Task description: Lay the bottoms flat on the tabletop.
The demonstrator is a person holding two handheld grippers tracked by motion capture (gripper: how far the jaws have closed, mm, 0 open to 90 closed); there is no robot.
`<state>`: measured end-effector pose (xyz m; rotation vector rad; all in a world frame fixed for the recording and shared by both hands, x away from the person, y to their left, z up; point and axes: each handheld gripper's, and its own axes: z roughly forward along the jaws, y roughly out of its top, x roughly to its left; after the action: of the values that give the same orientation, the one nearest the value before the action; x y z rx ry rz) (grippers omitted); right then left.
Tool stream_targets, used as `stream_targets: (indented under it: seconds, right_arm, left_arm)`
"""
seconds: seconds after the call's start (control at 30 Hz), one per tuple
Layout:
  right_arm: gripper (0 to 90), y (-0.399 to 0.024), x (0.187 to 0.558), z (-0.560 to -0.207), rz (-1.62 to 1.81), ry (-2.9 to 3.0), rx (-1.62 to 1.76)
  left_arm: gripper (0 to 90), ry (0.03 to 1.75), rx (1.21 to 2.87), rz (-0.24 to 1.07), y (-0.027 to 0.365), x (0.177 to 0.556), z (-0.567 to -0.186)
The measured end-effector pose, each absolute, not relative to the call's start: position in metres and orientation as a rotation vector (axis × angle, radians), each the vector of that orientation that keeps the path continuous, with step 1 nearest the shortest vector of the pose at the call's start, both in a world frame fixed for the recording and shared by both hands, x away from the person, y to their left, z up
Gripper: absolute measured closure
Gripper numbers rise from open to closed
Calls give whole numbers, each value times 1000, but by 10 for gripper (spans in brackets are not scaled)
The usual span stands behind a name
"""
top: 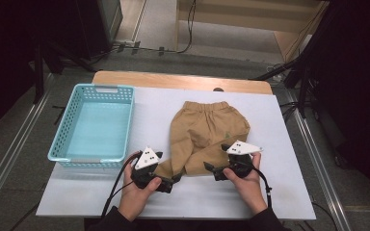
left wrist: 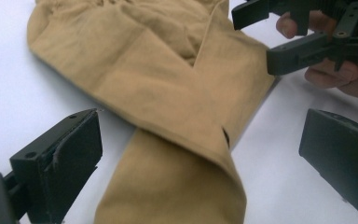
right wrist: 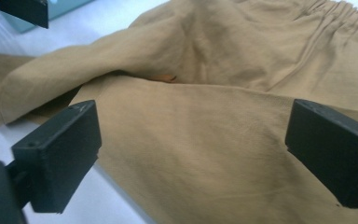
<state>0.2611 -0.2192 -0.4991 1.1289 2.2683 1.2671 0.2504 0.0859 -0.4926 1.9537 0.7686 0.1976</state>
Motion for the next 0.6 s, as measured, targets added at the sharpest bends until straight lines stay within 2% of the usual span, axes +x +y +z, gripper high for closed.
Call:
stream_targets:
  seconds: [0.6]
  right_arm:
    - [67,-176,250,-514,1144,2420,999]
  left_arm:
    - [34,767,1993,219,93,240,-498]
